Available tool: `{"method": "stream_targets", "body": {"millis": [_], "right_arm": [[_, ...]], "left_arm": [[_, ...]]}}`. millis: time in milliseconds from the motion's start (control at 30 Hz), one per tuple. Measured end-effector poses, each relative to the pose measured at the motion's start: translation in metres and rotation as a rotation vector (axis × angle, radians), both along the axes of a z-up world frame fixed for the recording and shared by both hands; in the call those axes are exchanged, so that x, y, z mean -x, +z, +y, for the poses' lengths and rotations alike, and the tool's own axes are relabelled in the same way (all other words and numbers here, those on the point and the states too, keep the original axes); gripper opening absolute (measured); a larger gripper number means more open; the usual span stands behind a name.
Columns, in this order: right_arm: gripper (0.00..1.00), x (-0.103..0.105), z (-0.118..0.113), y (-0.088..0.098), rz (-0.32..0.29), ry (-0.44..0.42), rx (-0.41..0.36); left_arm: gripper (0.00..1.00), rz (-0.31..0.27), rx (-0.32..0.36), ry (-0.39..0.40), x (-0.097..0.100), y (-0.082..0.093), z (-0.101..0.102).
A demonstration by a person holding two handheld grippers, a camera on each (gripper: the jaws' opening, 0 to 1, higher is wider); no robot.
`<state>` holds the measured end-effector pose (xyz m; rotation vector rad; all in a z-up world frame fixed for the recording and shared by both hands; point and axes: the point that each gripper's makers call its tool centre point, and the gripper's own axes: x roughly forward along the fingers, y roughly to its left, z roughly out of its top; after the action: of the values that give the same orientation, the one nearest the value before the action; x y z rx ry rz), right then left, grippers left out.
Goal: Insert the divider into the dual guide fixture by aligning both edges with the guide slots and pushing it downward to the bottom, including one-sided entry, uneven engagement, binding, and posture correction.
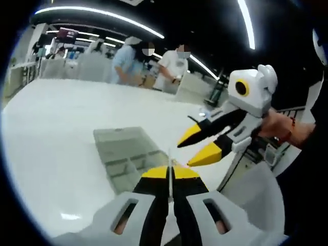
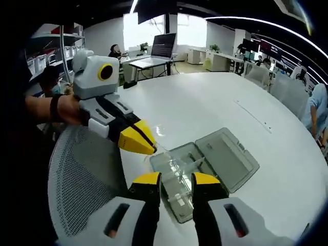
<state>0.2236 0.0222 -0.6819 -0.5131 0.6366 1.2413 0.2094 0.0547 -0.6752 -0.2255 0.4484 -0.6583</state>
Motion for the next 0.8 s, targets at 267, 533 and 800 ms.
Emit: {"method": "stream_targets", "body": {"millis": [267,533,800], "right_arm": [[0.14,0.009,0.004,-0.003,0.025,0.067,0.023],[0.11,0.015,0.004,-0.005,0.026,0.125,0.048],[0.08,0.023,0.004,-0.007,0.033,0.196,0.068]], "left_arm": [[0.00,0.003,-0.078,-0.072,0.010,-0.009,-0.010],[0.00,-0.015,-0.141,-0.125,0.013,-0.010,-0.010],[0.00,-0.028,-0.170,-0.176,0.018,-0.008,-0.013]]}}
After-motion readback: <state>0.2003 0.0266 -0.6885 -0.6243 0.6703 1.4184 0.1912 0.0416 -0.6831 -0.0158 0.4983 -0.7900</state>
